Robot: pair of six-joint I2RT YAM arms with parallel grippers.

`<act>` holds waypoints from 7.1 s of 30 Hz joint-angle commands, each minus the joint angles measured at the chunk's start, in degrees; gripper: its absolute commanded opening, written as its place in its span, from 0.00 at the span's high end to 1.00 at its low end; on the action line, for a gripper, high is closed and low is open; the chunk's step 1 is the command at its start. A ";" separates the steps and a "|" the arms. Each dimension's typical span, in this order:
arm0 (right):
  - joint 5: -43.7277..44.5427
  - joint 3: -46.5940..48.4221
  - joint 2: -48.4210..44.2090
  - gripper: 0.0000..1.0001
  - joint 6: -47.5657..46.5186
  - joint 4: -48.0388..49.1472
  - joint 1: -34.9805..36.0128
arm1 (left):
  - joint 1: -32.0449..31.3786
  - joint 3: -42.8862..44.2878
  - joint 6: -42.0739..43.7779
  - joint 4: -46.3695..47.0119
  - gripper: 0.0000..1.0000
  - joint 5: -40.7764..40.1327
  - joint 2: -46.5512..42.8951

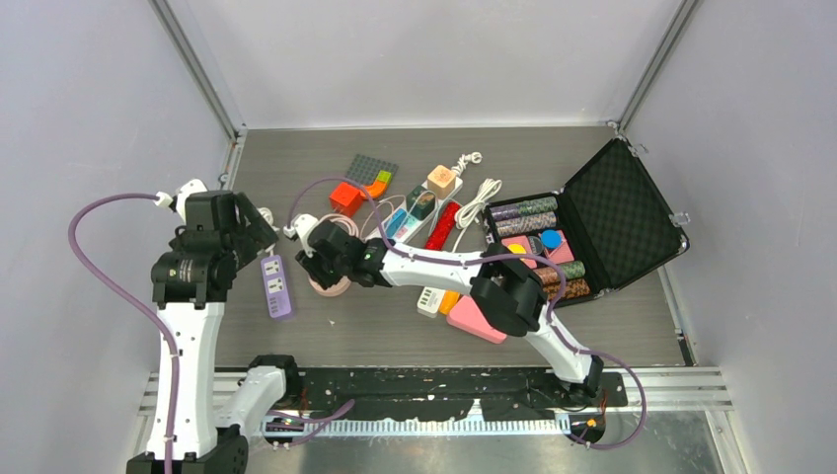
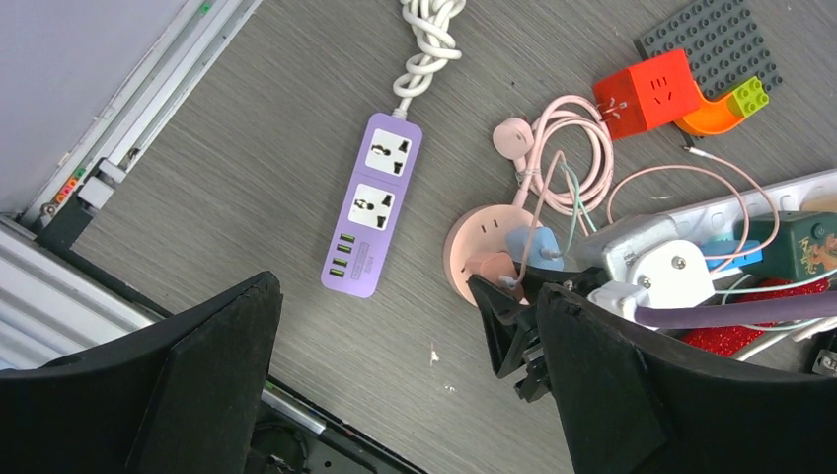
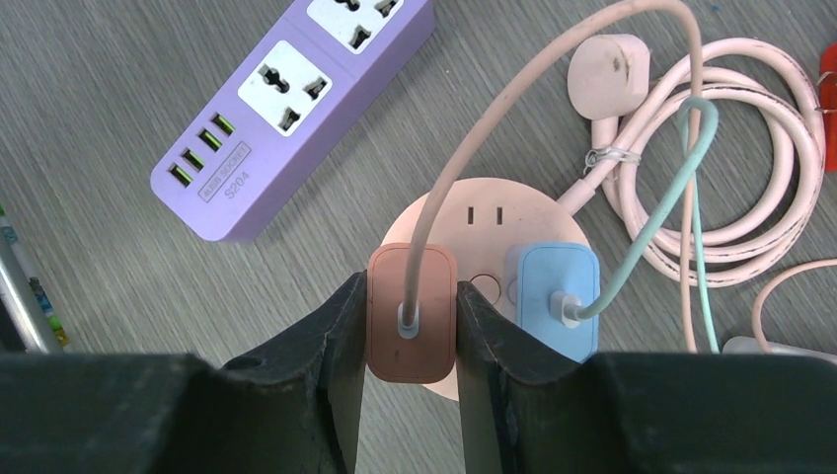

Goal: Insert the plug
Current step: Insert the plug into the socket, then pick up the plug from the center of the board.

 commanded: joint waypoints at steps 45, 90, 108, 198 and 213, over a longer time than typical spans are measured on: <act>9.13 -24.03 5.75 0.95 -2.06 8.77 2.93 | 0.21 1.03 4.04 2.66 0.00 2.95 3.07; 5.20 5.95 -16.61 0.13 7.43 -22.52 -1.13 | 0.21 10.88 16.21 4.29 0.00 5.39 -0.12; 13.52 -42.25 -54.62 0.08 22.52 -26.99 -21.23 | -9.68 -9.66 15.63 22.27 0.04 43.06 -2.29; 2.22 -77.19 -103.53 0.27 38.79 -33.52 -33.49 | -87.51 -33.36 -84.89 100.53 0.57 -42.37 71.88; -5.18 -78.87 -105.55 0.14 35.30 -25.02 -33.49 | -87.52 -46.55 -69.41 117.95 1.00 -38.28 61.33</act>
